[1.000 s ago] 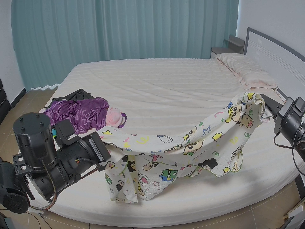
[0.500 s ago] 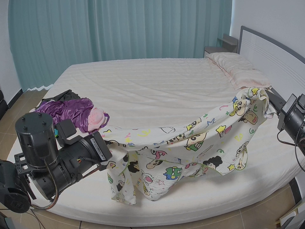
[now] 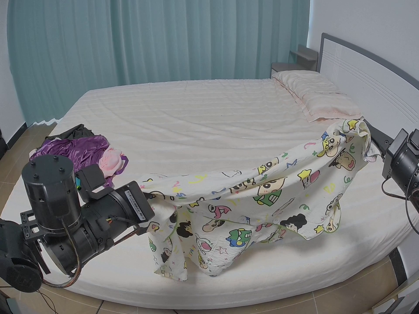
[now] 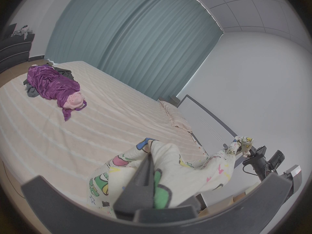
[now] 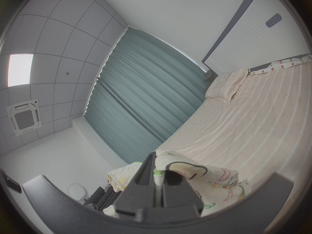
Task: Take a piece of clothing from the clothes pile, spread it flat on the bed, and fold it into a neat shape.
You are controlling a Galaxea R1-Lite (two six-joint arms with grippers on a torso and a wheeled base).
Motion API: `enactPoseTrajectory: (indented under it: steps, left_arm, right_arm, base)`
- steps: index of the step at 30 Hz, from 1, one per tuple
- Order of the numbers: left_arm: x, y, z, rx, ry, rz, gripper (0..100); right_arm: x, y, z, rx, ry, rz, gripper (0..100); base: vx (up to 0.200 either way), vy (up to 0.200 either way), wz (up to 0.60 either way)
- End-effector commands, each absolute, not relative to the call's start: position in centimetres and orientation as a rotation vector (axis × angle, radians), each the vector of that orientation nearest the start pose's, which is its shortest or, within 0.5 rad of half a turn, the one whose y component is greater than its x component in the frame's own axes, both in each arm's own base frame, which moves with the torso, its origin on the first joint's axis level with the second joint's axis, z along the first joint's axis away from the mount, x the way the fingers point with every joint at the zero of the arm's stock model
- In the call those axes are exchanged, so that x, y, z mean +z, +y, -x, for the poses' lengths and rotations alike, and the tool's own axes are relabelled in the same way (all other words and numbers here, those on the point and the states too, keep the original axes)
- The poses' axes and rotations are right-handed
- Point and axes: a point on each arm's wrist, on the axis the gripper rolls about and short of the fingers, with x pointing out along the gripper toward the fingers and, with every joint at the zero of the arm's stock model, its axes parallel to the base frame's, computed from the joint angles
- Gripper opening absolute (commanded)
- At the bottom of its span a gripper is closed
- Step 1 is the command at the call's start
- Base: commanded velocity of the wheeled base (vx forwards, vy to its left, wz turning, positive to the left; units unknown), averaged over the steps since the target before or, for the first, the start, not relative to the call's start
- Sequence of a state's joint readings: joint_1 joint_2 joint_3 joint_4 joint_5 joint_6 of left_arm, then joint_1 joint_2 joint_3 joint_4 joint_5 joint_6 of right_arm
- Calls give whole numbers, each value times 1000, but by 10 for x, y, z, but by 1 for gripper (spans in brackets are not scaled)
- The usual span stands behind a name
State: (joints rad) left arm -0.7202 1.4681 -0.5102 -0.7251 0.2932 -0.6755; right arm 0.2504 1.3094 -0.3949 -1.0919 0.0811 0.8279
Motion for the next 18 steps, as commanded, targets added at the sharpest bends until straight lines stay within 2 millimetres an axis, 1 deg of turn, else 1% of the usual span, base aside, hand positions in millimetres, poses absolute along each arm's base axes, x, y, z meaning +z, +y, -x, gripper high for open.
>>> enactPoseTrajectory:
  steps: [1, 8, 15, 18]
  left_arm:
    - [173, -148, -179, -333, 346, 545, 0]
    - [171, -147, -178, -327, 353, 543, 0]
    - [170, -145, -176, -294, 340, 539, 0]
    - [170, -144, -176, -268, 330, 536, 0]
  right_arm:
    - [217, 48, -185, 380, -39, -833, 0]
    - [216, 46, -179, 379, -41, -833, 0]
    - [224, 44, -167, 405, -75, -831, 0]
    - [230, 42, -155, 439, -94, -828, 0]
  base:
    - [0, 0, 0]
    - [0, 0, 0]
    - [-200, 0, 0]
    - [-200, 0, 0]
